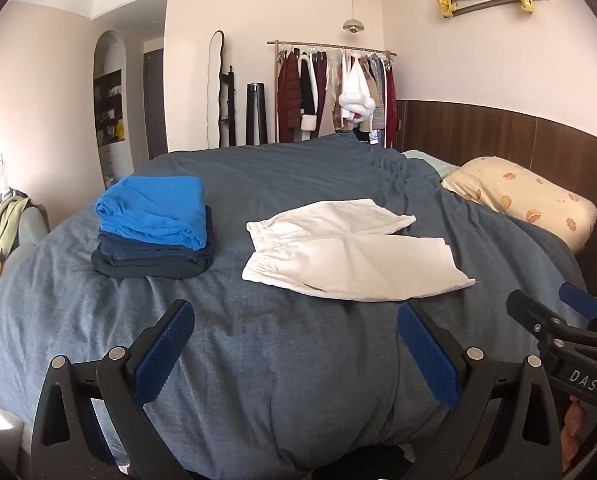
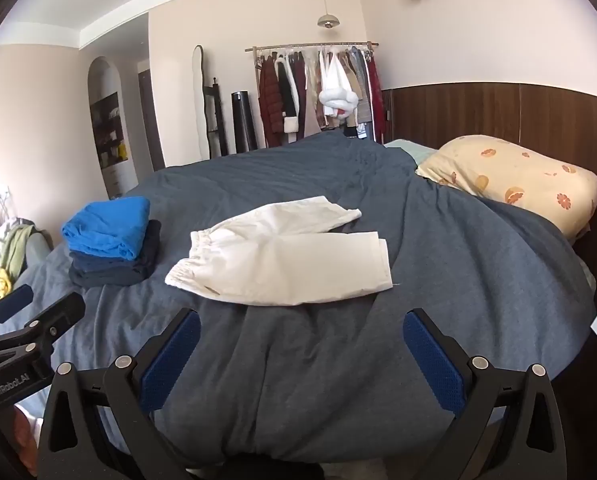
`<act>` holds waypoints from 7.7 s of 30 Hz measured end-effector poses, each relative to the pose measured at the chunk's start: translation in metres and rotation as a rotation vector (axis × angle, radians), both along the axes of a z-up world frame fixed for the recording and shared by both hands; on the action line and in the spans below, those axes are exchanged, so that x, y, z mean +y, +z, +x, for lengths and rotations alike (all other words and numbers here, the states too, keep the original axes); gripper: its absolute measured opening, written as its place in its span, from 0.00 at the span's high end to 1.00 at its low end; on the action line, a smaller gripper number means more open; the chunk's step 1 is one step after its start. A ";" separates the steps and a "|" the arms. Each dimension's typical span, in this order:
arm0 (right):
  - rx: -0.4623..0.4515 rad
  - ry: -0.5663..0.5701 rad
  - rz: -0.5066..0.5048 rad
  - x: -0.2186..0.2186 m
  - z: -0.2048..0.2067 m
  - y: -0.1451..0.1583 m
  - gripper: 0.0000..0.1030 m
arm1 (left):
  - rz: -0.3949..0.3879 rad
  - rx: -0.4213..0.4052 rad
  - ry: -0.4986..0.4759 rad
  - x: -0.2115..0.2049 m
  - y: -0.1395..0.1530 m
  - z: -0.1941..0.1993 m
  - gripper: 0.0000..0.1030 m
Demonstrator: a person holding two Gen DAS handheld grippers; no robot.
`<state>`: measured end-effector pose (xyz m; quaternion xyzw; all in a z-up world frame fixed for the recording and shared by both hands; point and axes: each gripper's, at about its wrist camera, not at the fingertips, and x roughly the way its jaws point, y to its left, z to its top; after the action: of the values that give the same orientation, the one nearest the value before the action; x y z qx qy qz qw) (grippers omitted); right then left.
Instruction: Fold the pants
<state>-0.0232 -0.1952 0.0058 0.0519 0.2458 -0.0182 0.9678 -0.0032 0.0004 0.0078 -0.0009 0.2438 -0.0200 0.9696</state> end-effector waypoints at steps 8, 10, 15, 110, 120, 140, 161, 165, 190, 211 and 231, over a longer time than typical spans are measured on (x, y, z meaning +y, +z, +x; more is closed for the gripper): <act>-0.004 0.007 0.000 0.002 -0.002 0.000 0.01 | 0.013 -0.017 -0.001 -0.002 0.004 -0.005 0.00; -0.004 0.007 -0.001 0.001 -0.002 -0.001 0.01 | 0.015 -0.021 0.000 -0.002 0.005 -0.006 0.00; -0.007 0.010 0.002 0.001 -0.003 -0.001 0.01 | 0.012 -0.024 0.000 -0.001 0.007 -0.007 0.00; 0.374 0.141 -0.264 0.073 0.201 -0.039 0.06 | 0.216 0.257 -0.324 0.028 -0.041 0.205 0.01; 0.477 0.114 -0.412 0.104 0.209 -0.019 0.14 | 0.377 0.262 -0.564 0.027 -0.048 0.220 0.06; 0.646 0.247 -0.473 0.083 0.234 -0.100 0.41 | 0.582 0.409 -0.701 -0.002 -0.124 0.250 0.25; 0.672 0.319 -0.581 0.070 0.251 -0.119 0.59 | 0.603 0.454 -0.681 -0.015 -0.140 0.275 0.56; 0.725 0.315 -0.564 0.060 0.254 -0.125 0.73 | 0.592 0.481 -0.677 -0.014 -0.142 0.277 0.67; 0.523 0.205 -0.528 0.033 0.308 -0.009 0.96 | 0.408 0.497 -0.545 -0.006 -0.063 0.330 0.96; 0.561 0.463 -0.560 0.024 0.495 -0.006 0.97 | 0.304 0.516 -0.473 0.017 -0.041 0.458 0.97; 0.714 0.632 -0.597 0.052 0.626 -0.088 0.97 | 0.229 0.719 -0.374 0.045 -0.109 0.561 0.97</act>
<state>0.6032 -0.1433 -0.0821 -0.3100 0.5457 0.1876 0.7556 0.5582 0.0454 -0.1008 0.1441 0.5631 -0.1668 0.7964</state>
